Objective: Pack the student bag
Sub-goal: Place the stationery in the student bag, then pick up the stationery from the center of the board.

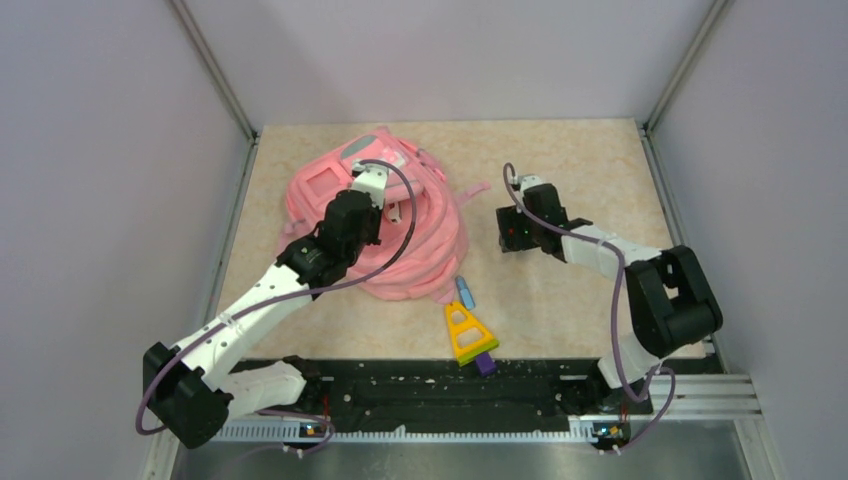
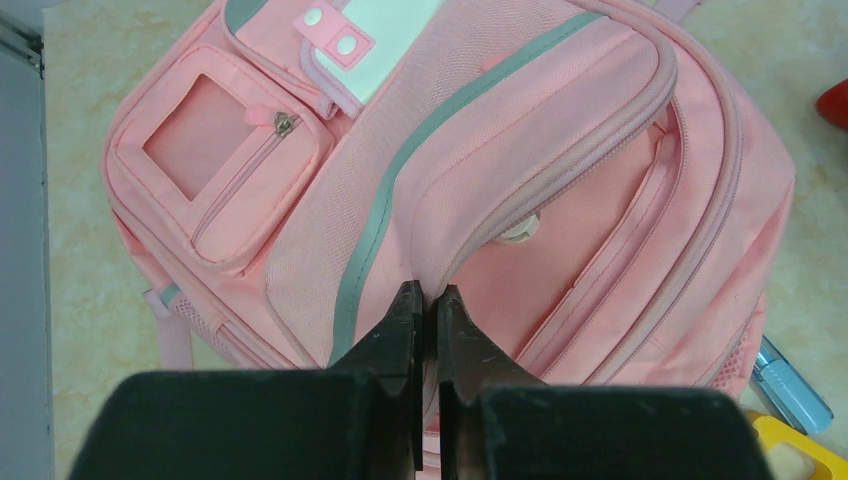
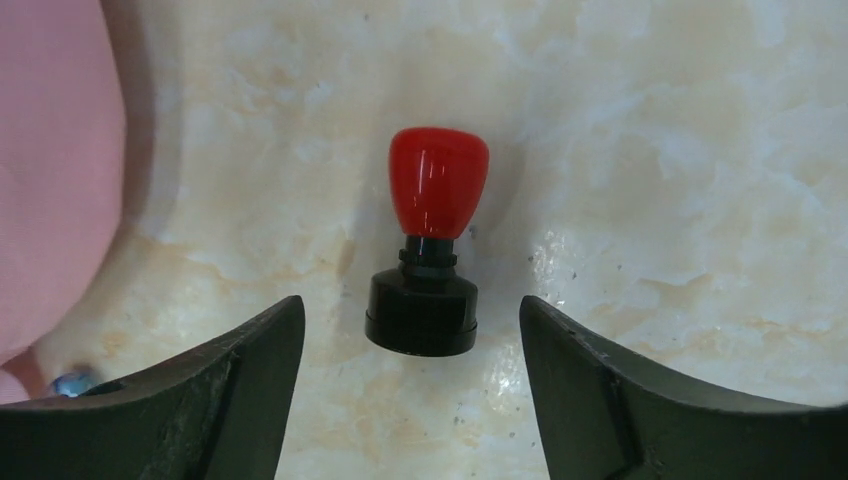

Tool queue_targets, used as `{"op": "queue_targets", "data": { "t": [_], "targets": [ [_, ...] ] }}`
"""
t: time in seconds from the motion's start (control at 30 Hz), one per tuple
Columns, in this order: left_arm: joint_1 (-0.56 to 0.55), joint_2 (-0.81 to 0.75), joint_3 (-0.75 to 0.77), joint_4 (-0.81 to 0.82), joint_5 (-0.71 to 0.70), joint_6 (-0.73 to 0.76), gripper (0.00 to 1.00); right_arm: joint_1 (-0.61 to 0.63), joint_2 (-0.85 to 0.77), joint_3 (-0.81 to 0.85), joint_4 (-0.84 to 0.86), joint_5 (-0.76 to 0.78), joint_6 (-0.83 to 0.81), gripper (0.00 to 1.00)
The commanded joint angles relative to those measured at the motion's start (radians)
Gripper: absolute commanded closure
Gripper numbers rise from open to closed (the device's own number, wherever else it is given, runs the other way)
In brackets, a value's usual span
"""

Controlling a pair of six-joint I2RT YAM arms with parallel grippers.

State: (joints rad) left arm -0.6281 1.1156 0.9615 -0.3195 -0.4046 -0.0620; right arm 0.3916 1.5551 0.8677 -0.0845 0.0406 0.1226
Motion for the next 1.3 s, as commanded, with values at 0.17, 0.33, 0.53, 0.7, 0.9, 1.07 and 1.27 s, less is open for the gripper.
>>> {"op": "queue_targets", "data": {
  "t": [0.17,0.33,0.53,0.7,0.9,1.07,1.27],
  "targets": [
    [-0.002,-0.006,0.040,0.082,-0.016,-0.006,1.00,-0.015,0.091,0.086,-0.019,-0.020,-0.034,0.38],
    [-0.001,-0.005,0.039,0.083,-0.016,-0.005,1.00,-0.016,0.102,0.090,-0.023,-0.004,-0.043,0.48],
    [-0.002,-0.007,0.040,0.081,-0.015,-0.005,1.00,-0.015,0.117,0.088,-0.021,0.009,-0.042,0.48],
    [-0.002,-0.009,0.039,0.084,-0.015,-0.005,1.00,-0.016,0.128,0.094,-0.018,0.004,-0.041,0.59],
    [-0.001,-0.011,0.039,0.083,-0.016,-0.004,1.00,-0.016,0.056,0.090,-0.044,0.002,-0.043,0.82],
    [-0.003,-0.018,0.039,0.085,-0.004,-0.003,1.00,0.013,-0.124,0.107,-0.144,-0.081,-0.034,0.88],
    [-0.001,-0.022,0.039,0.086,0.012,-0.006,1.00,0.141,-0.216,0.186,-0.233,-0.201,0.024,0.88]
  ]
}}
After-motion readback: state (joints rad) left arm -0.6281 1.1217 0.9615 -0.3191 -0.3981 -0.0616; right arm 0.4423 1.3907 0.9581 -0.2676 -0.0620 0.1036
